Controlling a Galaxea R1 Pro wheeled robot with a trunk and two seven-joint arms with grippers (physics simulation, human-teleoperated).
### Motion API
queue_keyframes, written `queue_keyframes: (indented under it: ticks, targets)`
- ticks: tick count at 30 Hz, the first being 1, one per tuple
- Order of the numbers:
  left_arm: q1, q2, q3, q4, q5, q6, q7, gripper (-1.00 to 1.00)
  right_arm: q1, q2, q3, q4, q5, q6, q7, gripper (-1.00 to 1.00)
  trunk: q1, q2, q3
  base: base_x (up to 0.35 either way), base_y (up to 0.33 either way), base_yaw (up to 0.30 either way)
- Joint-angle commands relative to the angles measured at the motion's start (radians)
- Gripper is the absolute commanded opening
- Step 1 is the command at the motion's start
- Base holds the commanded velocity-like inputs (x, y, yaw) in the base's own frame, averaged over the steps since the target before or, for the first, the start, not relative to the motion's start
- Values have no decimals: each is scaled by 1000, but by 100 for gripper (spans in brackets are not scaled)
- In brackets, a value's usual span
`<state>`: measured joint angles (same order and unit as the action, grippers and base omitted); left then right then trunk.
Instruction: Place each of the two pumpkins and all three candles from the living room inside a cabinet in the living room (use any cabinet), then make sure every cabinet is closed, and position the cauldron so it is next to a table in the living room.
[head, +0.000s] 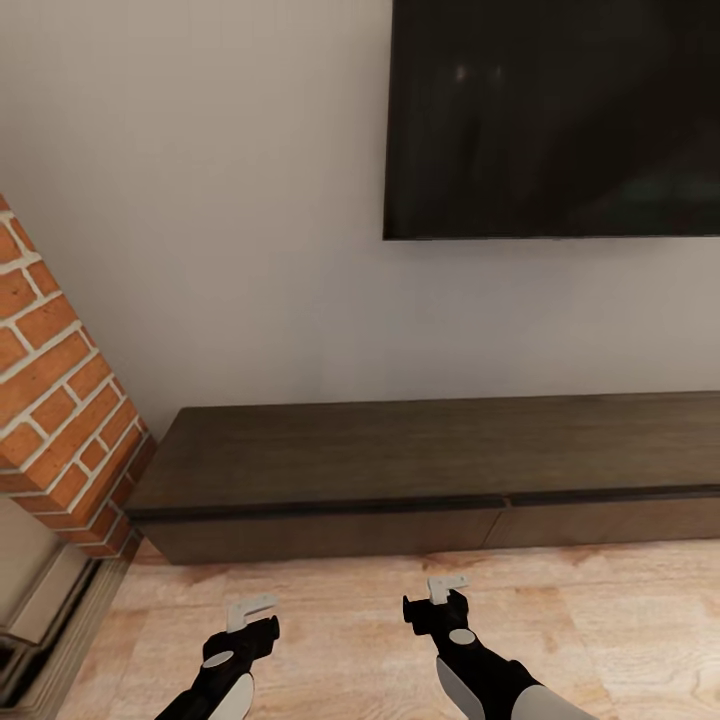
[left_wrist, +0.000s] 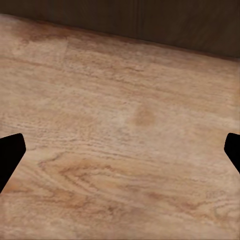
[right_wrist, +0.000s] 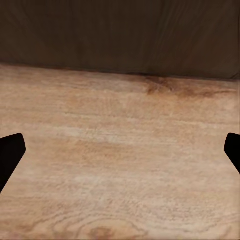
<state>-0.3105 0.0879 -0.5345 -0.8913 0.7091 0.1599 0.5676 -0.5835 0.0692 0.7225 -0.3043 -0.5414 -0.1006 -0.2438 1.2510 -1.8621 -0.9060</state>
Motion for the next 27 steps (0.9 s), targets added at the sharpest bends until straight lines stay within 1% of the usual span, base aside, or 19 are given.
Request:
queue_keyframes:
  ticks: [1,10,14,17,21,27]
  targets:
    - [-1,2,-4,-2,4,3,8,100,-1,0,9,1,-11,-5,-5,100,-4,7,2,0,0,0]
    - [-1,4,-3,1,5,3,8,100,-1,0,11,1,-11,-7,-5,100,-39,70,31,0,0,0]
    - [-1,2,20,4,6,4,8,100,-1,0,13,1,-10,-8,-5,100,-54,98,43,0,0,0]
    - [-1,1,30,6,6,4,8,100,-1,0,15,1,-8,-11,-5,100,-65,119,53,0,0,0]
    - [-1,1,32,11,6,4,8,100,-1,0,15,1,-4,-14,-5,100,-81,147,65,0,0,0]
    - [-2,0,27,53,5,4,9,100,-1,-1,17,1,1,-15,-5,100,-104,189,84,0,0,0]
